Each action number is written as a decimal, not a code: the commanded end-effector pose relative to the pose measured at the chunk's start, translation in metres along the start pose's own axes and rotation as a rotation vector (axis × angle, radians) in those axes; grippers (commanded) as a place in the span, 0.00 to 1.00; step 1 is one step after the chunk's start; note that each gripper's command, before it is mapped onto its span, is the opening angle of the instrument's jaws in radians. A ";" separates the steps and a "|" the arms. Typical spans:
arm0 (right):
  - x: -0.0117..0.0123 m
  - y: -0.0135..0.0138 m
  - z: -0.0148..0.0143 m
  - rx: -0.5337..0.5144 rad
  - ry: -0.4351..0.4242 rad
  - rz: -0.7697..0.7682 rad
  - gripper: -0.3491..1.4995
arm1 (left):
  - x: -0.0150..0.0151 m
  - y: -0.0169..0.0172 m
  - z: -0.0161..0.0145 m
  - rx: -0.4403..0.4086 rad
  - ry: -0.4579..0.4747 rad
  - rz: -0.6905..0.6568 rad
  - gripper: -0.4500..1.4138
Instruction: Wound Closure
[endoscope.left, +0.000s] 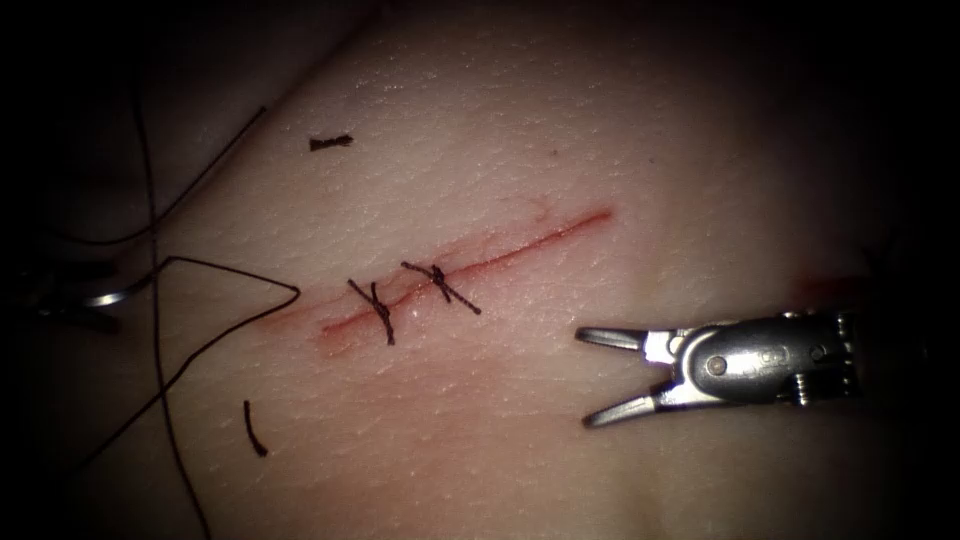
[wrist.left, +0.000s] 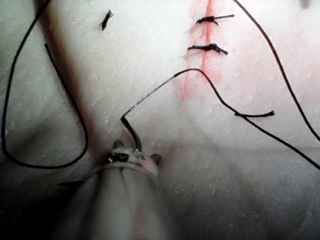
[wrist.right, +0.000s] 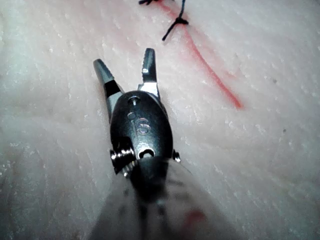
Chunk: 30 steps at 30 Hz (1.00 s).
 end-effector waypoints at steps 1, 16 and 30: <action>-0.0004 -0.0005 0.0009 0.003 0.001 0.003 0.87 | -0.0005 0.0005 0.0009 -0.006 -0.010 -0.005 0.57; -0.0001 -0.0009 -0.0009 -0.023 -0.027 0.084 0.22 | 0.0013 -0.0012 0.0004 0.041 -0.004 -0.008 0.00; 0.0080 -0.0011 -0.0059 -0.227 0.023 0.327 0.51 | 0.0164 0.0049 -0.0038 0.271 0.227 0.067 0.00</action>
